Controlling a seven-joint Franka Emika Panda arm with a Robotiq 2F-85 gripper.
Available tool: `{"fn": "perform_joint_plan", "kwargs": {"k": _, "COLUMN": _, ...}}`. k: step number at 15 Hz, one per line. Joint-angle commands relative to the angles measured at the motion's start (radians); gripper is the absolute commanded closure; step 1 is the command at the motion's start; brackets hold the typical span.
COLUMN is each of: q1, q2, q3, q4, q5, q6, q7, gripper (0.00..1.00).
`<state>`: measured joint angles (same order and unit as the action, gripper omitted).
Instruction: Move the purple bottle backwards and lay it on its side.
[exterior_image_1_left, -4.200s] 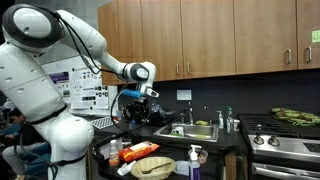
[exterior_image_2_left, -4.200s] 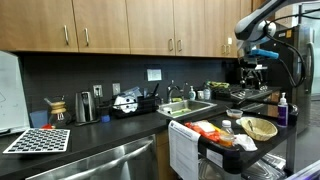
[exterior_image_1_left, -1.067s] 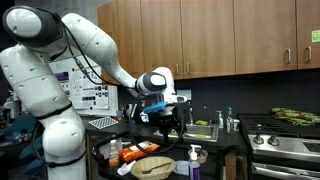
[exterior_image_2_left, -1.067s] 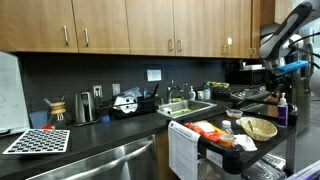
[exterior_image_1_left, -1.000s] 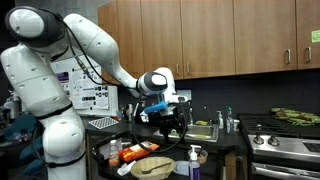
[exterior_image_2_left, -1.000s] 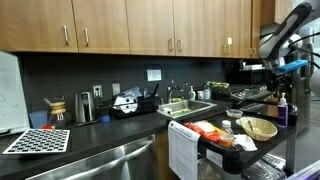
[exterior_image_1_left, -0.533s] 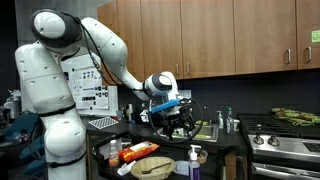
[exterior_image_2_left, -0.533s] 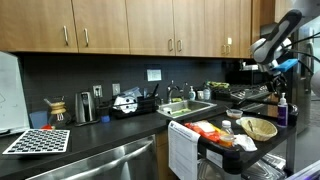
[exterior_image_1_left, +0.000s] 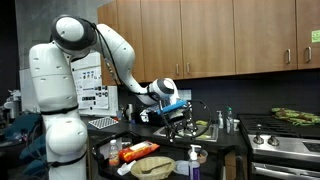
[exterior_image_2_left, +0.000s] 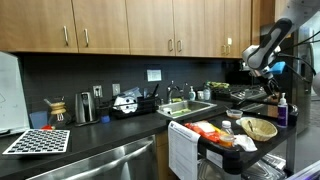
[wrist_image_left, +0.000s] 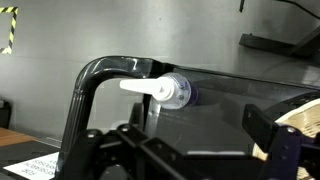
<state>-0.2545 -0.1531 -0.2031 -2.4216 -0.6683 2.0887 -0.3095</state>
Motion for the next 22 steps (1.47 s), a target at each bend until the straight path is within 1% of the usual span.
{"fn": "perform_joint_plan", "kwargs": {"k": 1, "q1": 0.018, "q2": 0.065, "q3": -0.006, "q4": 0.042, "q5": -0.051, "q6": -0.035, "q7": -0.051, "gripper": 0.00}}
{"fn": "perform_joint_plan", "kwargs": {"k": 3, "q1": 0.019, "q2": 0.093, "q3": -0.009, "q4": 0.046, "q5": -0.071, "q6": -0.030, "q7": -0.066, "gripper": 0.00}}
{"fn": "perform_joint_plan", "kwargs": {"k": 5, "q1": 0.019, "q2": 0.126, "q3": -0.010, "q4": 0.057, "q5": -0.065, "q6": -0.038, "q7": -0.074, "gripper": 0.00}}
{"fn": "perform_joint_plan", "kwargs": {"k": 8, "q1": 0.021, "q2": 0.178, "q3": -0.005, "q4": 0.077, "q5": -0.088, "q6": -0.069, "q7": -0.049, "gripper": 0.00}}
{"fn": "perform_joint_plan", "kwargs": {"k": 11, "q1": 0.026, "q2": 0.244, "q3": 0.000, "q4": 0.108, "q5": -0.128, "q6": -0.108, "q7": 0.003, "gripper": 0.00}}
{"fn": "perform_joint_plan", "kwargs": {"k": 14, "q1": 0.029, "q2": 0.301, "q3": 0.001, "q4": 0.139, "q5": -0.153, "q6": -0.123, "q7": 0.010, "gripper": 0.00}}
{"fn": "perform_joint_plan", "kwargs": {"k": 19, "q1": 0.035, "q2": 0.390, "q3": 0.009, "q4": 0.201, "q5": -0.151, "q6": -0.126, "q7": 0.008, "gripper": 0.00}}
{"fn": "perform_joint_plan", "kwargs": {"k": 22, "q1": 0.046, "q2": 0.438, "q3": 0.012, "q4": 0.240, "q5": -0.154, "q6": -0.170, "q7": 0.023, "gripper": 0.00}}
